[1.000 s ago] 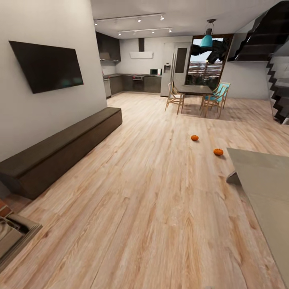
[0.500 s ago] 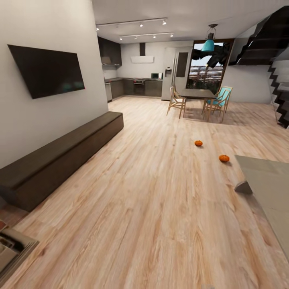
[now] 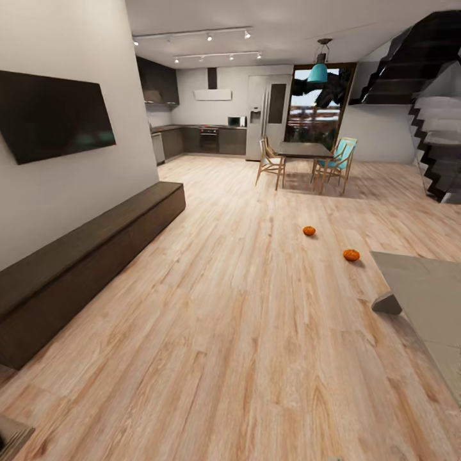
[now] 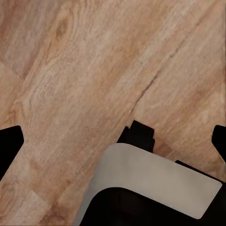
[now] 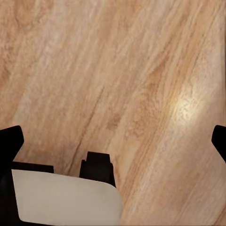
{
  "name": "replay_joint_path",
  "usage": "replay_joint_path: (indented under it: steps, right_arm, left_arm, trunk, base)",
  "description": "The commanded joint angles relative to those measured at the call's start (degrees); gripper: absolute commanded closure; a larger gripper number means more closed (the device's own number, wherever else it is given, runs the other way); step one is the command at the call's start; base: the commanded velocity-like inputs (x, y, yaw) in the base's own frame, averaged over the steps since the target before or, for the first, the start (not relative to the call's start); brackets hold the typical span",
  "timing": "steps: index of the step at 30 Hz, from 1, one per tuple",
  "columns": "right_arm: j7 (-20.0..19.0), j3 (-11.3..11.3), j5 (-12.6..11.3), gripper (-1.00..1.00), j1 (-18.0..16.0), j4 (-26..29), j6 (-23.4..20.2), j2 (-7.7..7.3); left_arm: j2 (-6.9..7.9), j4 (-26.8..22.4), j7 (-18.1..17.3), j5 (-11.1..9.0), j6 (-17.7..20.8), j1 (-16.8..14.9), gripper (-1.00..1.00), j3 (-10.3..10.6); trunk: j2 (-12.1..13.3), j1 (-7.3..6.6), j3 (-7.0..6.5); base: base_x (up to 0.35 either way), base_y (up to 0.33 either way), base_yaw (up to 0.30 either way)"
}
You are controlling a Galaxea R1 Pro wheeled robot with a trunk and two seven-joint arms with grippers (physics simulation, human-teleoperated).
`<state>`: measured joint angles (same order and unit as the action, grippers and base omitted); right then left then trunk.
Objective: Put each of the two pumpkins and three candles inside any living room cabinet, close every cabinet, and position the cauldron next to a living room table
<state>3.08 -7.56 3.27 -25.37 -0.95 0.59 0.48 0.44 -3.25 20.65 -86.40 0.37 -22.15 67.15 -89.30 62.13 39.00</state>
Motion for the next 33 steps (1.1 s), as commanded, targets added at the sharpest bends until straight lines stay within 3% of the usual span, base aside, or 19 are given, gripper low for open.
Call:
replay_joint_path:
  steps: [1,14,33]
  right_arm:
    - [0.0,0.0,0.0,-1.0,0.0,0.0,0.0,0.0]
    - [0.0,0.0,0.0,-1.0,0.0,0.0,0.0,0.04]
    - [0.3,0.0,0.2,-1.0,0.0,0.1,0.0,0.0]
  left_arm:
    - [0.0,0.0,0.0,0.0,0.0,0.0,-1.0,0.0]
    - [0.0,0.0,0.0,0.0,0.1,0.0,-1.0,0.0]
    - [-0.01,0.0,0.0,0.0,0.1,0.0,-1.0,0.0]
  trunk:
    - [0.0,0.0,0.0]
    - [0.0,0.0,0.0]
    - [0.0,0.0,0.0]
  base:
    - [0.313,0.092,-0.282]
    - [0.313,0.092,-0.273]
    - [0.313,0.092,-0.016]
